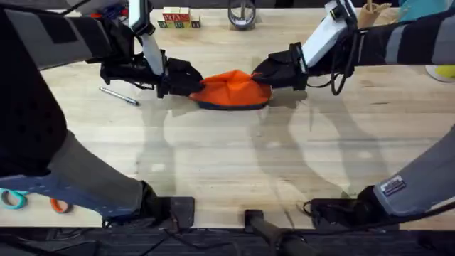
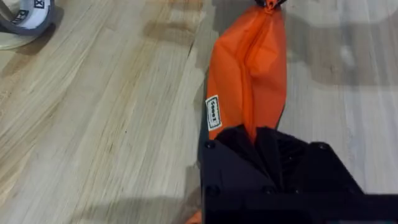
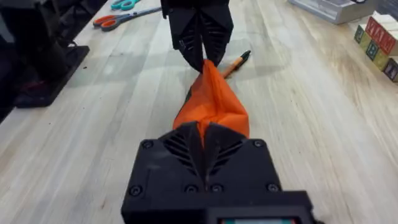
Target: Unzip the bag, pick up the pens from the table one at a time and place them inside, then zip the bag closed.
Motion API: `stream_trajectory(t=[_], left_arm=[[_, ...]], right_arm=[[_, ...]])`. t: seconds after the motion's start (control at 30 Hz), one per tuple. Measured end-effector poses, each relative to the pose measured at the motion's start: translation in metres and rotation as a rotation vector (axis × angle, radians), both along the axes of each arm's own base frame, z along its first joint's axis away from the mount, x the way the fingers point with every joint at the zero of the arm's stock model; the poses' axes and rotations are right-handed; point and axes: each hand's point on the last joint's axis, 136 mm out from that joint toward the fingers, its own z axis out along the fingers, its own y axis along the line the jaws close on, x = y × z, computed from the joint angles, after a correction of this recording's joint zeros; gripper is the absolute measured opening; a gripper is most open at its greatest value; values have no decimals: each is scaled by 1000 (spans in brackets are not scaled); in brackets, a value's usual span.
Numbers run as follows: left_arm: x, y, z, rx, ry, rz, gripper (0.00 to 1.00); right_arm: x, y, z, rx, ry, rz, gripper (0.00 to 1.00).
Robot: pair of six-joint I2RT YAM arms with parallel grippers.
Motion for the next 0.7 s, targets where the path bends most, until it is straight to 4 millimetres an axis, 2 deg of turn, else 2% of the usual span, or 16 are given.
stream_trajectory(t=[0.3, 0.7], left_arm=[[0, 1, -1, 6, 1, 0, 41], [0, 1, -1, 7, 2, 0, 41]], right_arm=[[-3, 9, -5, -28, -5, 13, 29], [-3, 9, -5, -32, -5, 12, 29]])
